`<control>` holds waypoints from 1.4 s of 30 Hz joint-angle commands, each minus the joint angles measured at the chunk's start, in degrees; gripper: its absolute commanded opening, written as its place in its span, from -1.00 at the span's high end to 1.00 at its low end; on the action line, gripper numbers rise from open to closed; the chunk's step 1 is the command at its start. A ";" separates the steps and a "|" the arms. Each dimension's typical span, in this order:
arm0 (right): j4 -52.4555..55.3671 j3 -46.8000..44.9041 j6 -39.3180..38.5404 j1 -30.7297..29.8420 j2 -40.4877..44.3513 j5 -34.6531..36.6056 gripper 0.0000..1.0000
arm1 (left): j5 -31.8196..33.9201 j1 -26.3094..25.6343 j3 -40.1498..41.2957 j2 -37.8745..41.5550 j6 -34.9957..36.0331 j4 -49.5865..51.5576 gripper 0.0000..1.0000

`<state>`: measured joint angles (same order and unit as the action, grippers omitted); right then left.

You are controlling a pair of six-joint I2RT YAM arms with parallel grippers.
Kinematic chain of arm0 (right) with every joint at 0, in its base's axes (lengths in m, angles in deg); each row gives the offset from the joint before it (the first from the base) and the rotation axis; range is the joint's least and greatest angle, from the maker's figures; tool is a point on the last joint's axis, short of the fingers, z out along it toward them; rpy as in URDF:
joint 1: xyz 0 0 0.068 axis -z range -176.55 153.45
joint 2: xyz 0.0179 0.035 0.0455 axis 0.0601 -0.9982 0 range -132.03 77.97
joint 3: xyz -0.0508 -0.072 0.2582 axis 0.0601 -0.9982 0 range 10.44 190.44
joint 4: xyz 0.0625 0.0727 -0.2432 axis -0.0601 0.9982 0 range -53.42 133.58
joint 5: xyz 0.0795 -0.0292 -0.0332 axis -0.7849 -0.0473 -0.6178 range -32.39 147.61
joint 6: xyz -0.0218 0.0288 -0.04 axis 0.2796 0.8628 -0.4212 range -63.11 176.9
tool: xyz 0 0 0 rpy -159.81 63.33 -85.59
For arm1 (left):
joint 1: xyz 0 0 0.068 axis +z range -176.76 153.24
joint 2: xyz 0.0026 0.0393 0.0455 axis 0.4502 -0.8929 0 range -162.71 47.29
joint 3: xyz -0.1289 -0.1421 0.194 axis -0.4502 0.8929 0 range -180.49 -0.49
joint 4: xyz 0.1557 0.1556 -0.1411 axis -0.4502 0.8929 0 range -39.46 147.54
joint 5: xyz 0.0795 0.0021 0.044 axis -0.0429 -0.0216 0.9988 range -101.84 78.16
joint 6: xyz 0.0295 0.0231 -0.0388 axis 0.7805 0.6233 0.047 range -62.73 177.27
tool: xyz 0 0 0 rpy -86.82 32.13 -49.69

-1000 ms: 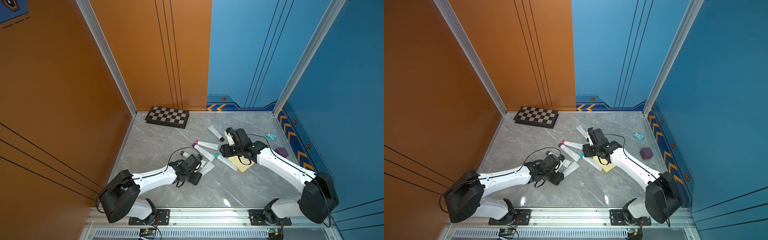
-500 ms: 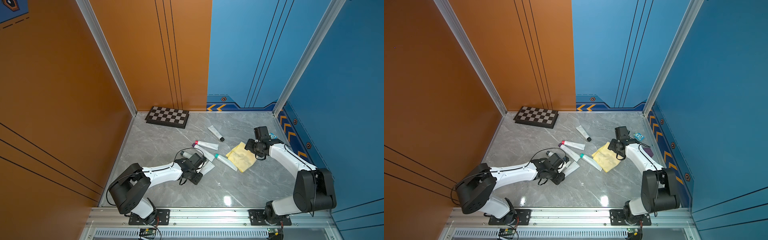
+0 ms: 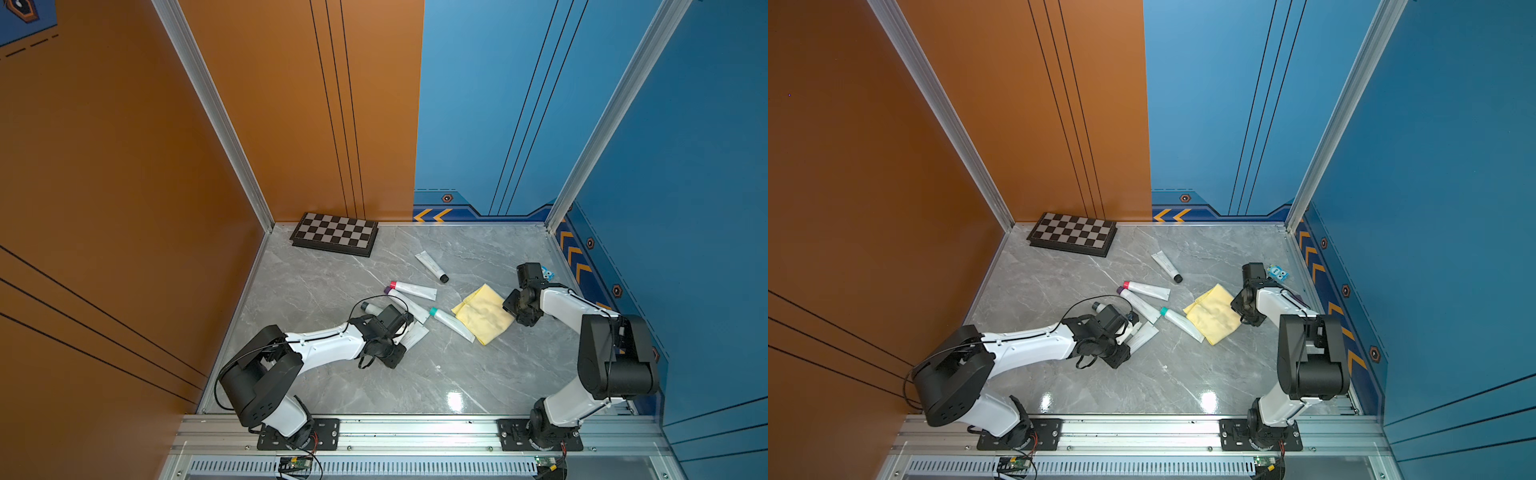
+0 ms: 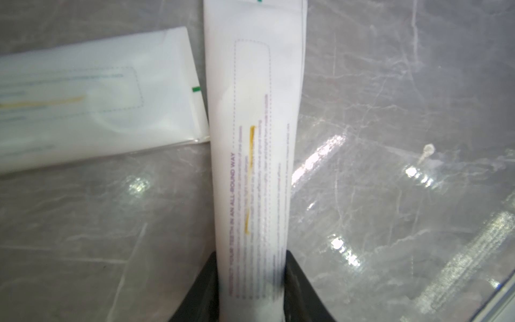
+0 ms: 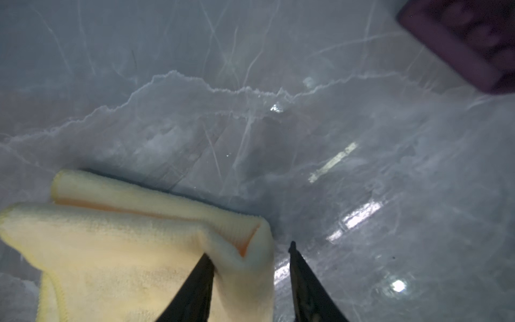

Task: Wipe the surface of the toothpaste tube
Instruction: Pick up the cleaning item at the center of the board.

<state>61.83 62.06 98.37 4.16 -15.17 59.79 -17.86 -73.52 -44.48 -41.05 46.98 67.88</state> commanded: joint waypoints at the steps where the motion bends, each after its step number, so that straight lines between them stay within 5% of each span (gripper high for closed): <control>1: -1.48 -0.77 0.25 0.00 -0.56 -1.51 0.41 | -1.63 0.71 0.22 -0.67 0.53 -0.78 0.26; 6: -1.18 -1.16 -1.25 -0.84 2.92 -1.23 1.00 | -2.32 1.10 0.94 0.06 0.53 -1.51 0.31; 28: 5.10 5.03 -8.33 -15.06 26.54 -9.43 1.00 | -8.65 -1.49 -0.23 -3.34 2.71 -4.95 0.30; 31: 5.25 4.66 -8.27 -17.79 26.10 -10.17 1.00 | -8.94 -2.50 -0.80 -4.88 2.66 -4.86 0.22; 34: 3.73 3.40 -7.94 -21.32 24.43 -10.62 1.00 | -8.18 -2.54 -0.22 -3.74 1.83 -4.86 -0.12; 42: -0.98 2.00 -7.04 -25.75 19.83 -12.65 1.00 | -1.35 1.06 6.66 11.79 -3.24 -4.75 -0.68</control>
<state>63.84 64.97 91.22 -20.89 6.01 49.16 -23.54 -73.85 -39.96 -34.34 46.31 61.59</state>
